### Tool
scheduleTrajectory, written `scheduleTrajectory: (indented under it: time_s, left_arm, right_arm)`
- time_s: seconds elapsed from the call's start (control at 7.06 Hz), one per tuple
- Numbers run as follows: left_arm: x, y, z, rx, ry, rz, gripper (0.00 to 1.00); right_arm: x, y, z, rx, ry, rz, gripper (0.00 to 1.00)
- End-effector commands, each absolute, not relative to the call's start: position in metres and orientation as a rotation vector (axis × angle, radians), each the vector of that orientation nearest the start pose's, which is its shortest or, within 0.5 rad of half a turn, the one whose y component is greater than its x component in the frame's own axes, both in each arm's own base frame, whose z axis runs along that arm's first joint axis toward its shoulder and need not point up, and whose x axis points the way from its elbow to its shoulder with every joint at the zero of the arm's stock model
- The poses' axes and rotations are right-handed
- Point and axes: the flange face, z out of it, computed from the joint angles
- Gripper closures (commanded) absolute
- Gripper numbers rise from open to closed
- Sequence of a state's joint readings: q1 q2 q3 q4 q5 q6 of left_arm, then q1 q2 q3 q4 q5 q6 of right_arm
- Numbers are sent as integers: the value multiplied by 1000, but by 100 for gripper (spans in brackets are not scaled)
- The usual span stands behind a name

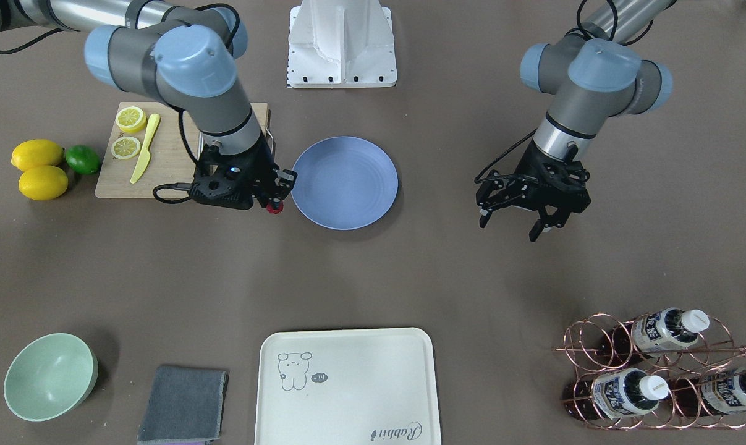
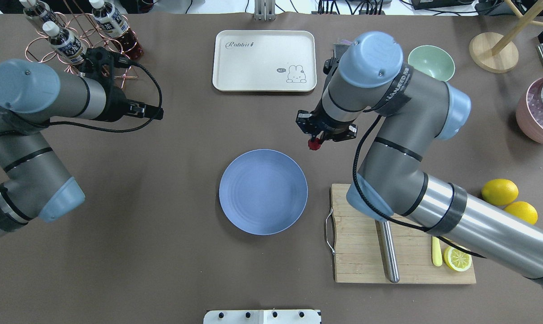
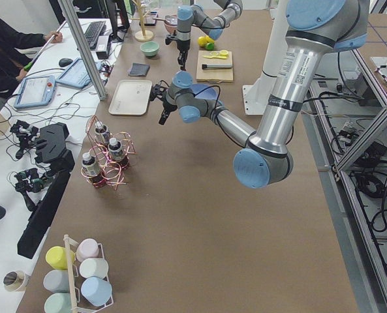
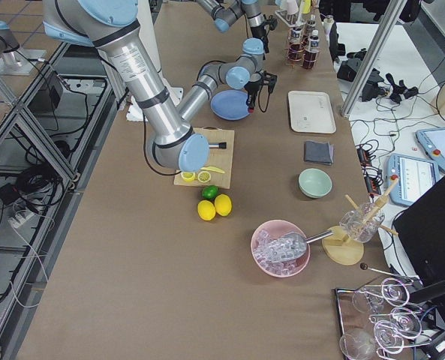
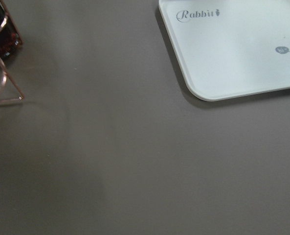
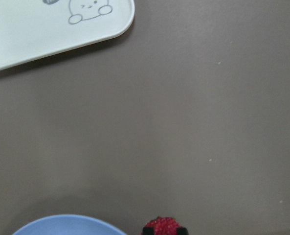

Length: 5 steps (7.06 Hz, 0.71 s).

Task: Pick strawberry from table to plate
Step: 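Carry the strawberry over the plate with the right gripper while the left arm withdraws, then lower the strawberry onto the blue plate and open the right gripper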

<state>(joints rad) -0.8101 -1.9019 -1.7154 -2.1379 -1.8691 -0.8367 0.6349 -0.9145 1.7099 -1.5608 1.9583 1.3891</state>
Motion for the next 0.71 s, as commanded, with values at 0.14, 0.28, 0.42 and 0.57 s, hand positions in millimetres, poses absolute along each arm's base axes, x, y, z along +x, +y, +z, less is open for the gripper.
scheduleTrajectory:
  time_s: [0.14,0.28,0.42,0.57]
  left_arm:
    - [287,-554,377,476,927,98,2]
    - [265,-564,382,461,938,76,2]
    - [252,-567,383,433,966,76,2]
    - [247,-564,395,423,953,67,2]
  right_arm:
    - [-571,-380,186,29,-863,233,100]
    - [-588,-359,186,42,-856,209,100]
    - [-597,-356,186,47,-850,203,100]
    - [-609,-359,186,46,-839,202,100]
